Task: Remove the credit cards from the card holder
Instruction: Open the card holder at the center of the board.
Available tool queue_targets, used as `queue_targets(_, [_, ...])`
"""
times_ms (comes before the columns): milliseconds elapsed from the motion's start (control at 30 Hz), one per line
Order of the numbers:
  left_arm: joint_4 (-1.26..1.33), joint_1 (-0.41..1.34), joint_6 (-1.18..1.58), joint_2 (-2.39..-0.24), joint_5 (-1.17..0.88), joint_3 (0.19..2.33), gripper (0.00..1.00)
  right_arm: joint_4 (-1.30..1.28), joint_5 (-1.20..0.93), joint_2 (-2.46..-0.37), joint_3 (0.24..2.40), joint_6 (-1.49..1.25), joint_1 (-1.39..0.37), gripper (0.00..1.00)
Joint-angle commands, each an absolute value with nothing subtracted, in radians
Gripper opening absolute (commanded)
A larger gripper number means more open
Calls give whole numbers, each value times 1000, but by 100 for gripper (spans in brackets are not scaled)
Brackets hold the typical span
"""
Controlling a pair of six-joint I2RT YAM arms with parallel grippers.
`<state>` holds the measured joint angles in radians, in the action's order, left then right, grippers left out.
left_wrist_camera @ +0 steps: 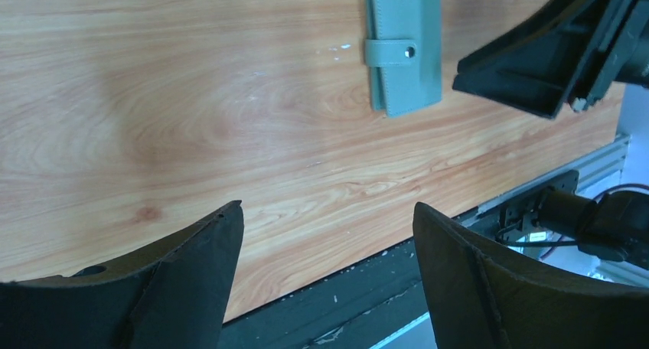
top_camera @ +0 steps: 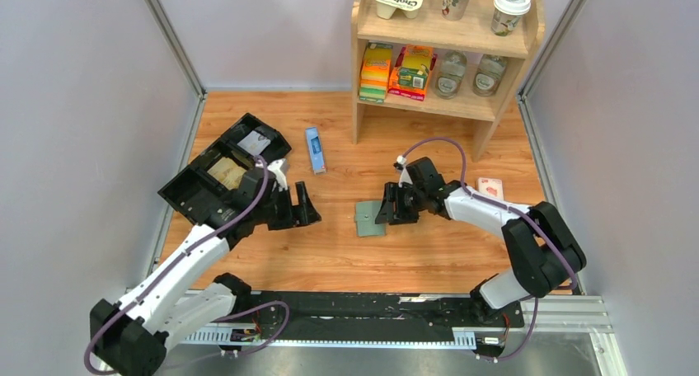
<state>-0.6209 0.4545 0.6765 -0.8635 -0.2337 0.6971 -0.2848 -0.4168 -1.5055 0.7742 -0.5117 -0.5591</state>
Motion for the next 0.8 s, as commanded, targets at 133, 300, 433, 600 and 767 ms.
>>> queue_targets(133, [-517,725,764,-1112,-3,877,84,-157,-433,-1512,727,-531,-508,49])
queue_targets(300, [-572,824,736,-1313,77,1012,80,-63,-477,-1546,684,-560,-483,46])
queue_targets(433, [-603,867,710,-1426,121,1100,79,29,-511,-1574,661,-589,-471,46])
queue_targets(600, [-647,900,698,-1523,170,1187,76,83,-534,-1615,664,-598,-450,46])
queue_targets(767, [-683,934,673,-1611,202,1256,74,100,-541,-1663,683,-595,-436,45])
